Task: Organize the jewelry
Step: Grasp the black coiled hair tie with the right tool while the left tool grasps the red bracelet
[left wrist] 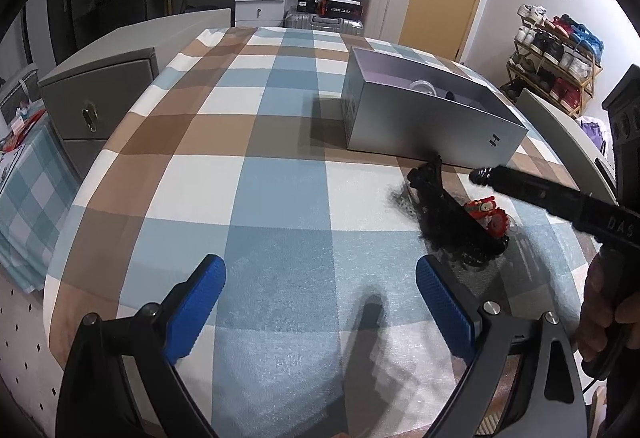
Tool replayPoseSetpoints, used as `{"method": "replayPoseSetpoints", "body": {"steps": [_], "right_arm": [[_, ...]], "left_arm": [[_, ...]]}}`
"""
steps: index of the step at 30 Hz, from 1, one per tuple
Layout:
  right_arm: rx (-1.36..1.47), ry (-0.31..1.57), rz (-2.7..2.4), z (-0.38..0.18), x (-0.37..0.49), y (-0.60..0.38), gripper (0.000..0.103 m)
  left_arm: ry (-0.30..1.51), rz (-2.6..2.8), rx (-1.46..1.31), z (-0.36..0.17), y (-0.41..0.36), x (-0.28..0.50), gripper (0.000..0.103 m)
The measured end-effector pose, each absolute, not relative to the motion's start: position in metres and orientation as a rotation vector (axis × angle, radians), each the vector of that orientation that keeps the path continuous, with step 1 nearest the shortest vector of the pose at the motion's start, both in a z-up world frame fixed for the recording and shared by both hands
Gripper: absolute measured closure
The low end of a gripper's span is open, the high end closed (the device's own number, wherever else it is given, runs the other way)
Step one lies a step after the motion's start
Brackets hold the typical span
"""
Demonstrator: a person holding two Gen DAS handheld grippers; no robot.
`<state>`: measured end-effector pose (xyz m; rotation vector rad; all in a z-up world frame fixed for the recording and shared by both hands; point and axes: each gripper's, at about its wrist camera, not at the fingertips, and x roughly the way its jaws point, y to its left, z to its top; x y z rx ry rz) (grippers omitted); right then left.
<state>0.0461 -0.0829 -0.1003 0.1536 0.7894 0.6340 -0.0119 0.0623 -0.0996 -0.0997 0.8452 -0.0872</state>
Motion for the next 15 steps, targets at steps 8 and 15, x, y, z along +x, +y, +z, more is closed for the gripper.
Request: {"method": "replayPoseSetpoints", "body": {"steps": [8, 15], "right_arm": [[0.236, 0.671, 0.607, -0.083, 0.031, -0.116, 0.053], [0.251, 0.633, 0.567, -0.082, 0.016, -0.142, 0.053]], "left_arm": [[0.850, -0.258, -0.068, -0.087, 0.038, -0.010, 0.009], [0.831, -0.391, 0.017, -0.072, 0.005, 0.005, 0.010]]}}
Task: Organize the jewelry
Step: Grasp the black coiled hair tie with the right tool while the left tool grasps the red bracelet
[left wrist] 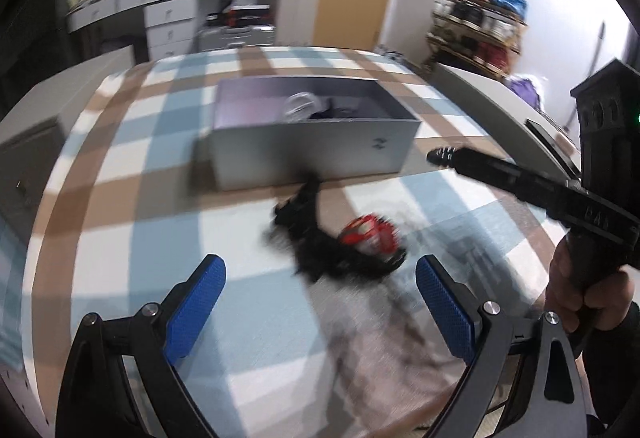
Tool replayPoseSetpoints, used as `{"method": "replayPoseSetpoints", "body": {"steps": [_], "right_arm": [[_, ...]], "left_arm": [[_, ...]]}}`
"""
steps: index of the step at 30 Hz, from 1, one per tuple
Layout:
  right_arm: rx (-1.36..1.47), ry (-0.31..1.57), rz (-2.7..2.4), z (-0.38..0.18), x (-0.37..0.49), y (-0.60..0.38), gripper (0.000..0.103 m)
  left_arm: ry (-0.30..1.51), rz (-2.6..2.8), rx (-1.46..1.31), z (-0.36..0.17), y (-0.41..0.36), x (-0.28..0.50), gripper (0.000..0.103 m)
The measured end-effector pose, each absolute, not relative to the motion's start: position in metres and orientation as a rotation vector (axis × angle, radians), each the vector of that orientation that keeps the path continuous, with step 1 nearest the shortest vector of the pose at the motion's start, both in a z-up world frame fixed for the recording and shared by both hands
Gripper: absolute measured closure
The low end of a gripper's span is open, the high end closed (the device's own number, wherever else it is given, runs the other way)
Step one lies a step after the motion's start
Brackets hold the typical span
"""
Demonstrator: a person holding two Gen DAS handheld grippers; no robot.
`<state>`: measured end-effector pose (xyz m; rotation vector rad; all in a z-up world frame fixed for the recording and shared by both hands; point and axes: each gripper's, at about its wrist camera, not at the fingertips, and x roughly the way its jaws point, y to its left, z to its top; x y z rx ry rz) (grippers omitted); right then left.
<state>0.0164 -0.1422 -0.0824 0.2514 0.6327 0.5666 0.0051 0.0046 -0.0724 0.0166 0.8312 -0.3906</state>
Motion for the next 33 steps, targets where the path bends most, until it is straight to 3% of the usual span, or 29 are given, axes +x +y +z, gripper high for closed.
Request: {"method": "replayPoseSetpoints", "body": {"steps": [8, 10, 12, 18, 22, 23, 28, 33], "right_arm": [[0.290, 0.611, 0.543, -0.085, 0.009, -0.166, 0.053], [0.303, 0.605, 0.545, -0.086, 0.008, -0.170, 0.053], [0.308, 0.608, 0.552, -0.087, 0.008, -0.171, 0.053], [0.320, 0.608, 0.567, -0.090, 0.009, -0.173, 0.053], [0.324, 0.605, 0.572, -0.090, 0.009, -0.173, 0.053], [0.324, 0.604, 0.572, -0.090, 0.009, -0.173, 0.053], [0.321, 0.605, 0.572, -0.090, 0.007, -0.173, 0.053], [0.315, 0.610, 0.576, -0.089, 0.007, -0.169, 0.053]], "left_arm": [[0.841, -0.495, 0.149, -0.070, -0.030, 0.030, 0.011], [0.858, -0.515, 0.144, -0.073, -0.029, 0.038, 0.016], [0.896, -0.542, 0.102, -0.076, -0.024, 0.047, 0.034], [0.944, -0.618, 0.061, -0.082, -0.020, 0.049, 0.062], [0.953, -0.636, 0.095, -0.085, -0.026, 0.046, 0.067], [0.957, -0.640, 0.101, -0.086, -0.027, 0.046, 0.072], [0.955, -0.632, 0.077, -0.087, -0.020, 0.048, 0.073], [0.975, -0.658, 0.025, -0.091, -0.013, 0.051, 0.088]]}}
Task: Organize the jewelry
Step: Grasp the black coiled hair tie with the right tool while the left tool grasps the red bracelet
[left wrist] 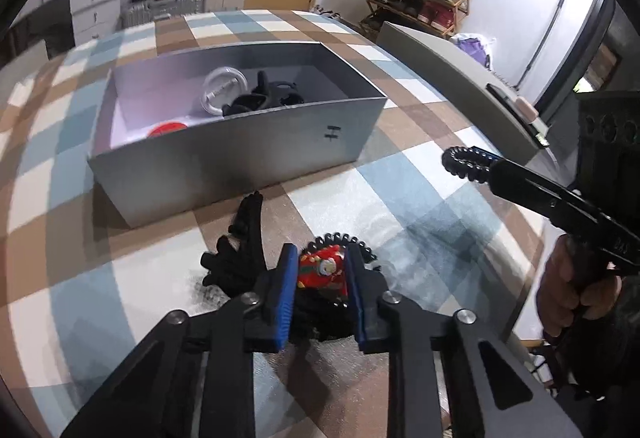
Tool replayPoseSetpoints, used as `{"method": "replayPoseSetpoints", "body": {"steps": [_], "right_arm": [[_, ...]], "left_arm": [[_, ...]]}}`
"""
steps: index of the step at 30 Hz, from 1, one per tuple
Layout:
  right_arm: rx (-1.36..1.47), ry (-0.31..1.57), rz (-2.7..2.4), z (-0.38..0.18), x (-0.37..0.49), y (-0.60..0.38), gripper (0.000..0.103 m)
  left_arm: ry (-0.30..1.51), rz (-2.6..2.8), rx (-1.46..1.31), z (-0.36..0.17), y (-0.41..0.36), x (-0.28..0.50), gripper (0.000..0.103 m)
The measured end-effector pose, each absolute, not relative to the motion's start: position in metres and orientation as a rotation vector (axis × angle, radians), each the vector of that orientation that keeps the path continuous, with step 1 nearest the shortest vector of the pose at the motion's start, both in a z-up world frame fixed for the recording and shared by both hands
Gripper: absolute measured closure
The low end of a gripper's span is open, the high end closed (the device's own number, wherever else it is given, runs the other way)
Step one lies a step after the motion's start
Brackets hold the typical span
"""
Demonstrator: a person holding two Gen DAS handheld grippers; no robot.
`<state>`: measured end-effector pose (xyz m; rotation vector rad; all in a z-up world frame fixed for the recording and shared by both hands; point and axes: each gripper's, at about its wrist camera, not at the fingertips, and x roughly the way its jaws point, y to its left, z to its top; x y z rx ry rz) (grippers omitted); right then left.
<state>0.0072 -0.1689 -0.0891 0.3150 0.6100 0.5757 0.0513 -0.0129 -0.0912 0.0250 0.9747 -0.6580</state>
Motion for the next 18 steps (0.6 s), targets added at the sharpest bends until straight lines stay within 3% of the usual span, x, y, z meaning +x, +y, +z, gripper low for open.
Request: {"method": "replayPoseSetpoints", "body": {"steps": [18], "right_arm": [[0.299, 0.619, 0.587, -0.084, 0.009, -0.158, 0.053]], "left_arm": [[0.966, -0.644, 0.037, -0.080, -0.013, 0.045, 0.099]]}}
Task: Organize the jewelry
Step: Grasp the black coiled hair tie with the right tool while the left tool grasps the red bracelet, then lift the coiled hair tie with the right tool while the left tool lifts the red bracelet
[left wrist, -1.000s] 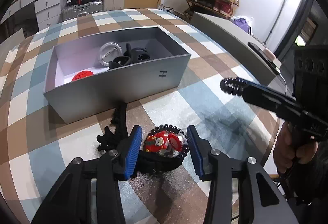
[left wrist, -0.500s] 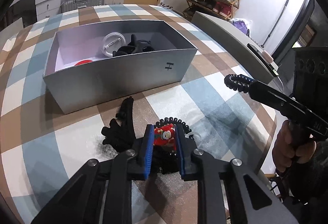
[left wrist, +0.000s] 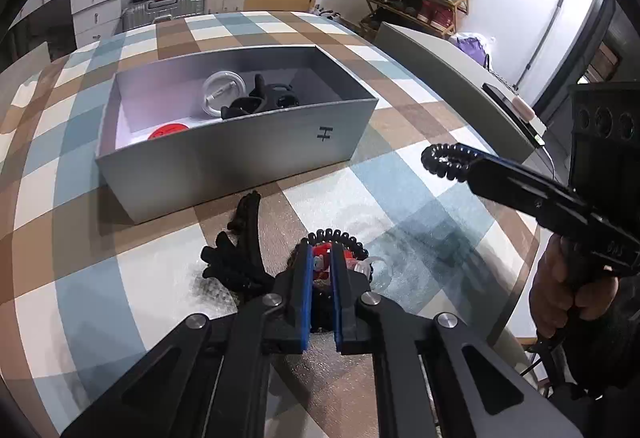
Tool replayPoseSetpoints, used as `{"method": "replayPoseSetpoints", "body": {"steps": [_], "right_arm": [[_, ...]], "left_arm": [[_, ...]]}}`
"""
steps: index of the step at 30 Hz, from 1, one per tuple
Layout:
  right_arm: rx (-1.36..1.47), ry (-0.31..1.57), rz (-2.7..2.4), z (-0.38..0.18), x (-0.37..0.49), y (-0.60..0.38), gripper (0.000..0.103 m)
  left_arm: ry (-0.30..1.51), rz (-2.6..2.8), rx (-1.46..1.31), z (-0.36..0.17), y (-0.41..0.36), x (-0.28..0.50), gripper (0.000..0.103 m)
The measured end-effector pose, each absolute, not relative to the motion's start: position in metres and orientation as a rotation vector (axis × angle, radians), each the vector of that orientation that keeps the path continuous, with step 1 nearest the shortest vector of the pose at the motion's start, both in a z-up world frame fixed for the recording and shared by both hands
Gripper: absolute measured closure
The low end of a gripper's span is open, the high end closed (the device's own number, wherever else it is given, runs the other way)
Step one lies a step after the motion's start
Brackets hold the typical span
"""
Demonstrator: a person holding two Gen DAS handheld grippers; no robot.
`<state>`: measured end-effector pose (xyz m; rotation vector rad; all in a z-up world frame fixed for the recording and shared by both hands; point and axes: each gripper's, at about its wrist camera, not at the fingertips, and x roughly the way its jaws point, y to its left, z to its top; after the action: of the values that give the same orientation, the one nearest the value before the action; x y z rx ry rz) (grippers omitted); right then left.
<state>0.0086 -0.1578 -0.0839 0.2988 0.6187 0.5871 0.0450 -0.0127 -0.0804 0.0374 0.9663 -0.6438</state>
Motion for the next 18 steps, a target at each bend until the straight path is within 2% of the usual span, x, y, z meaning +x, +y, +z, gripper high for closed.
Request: {"method": "replayPoseSetpoints", "body": {"steps": [18], "right_arm": [[0.270, 0.603, 0.604, -0.074, 0.004, -0.146, 0.053]], "left_arm": [[0.848, -0.597, 0.110, -0.053, -0.010, 0.032, 0.099]]}}
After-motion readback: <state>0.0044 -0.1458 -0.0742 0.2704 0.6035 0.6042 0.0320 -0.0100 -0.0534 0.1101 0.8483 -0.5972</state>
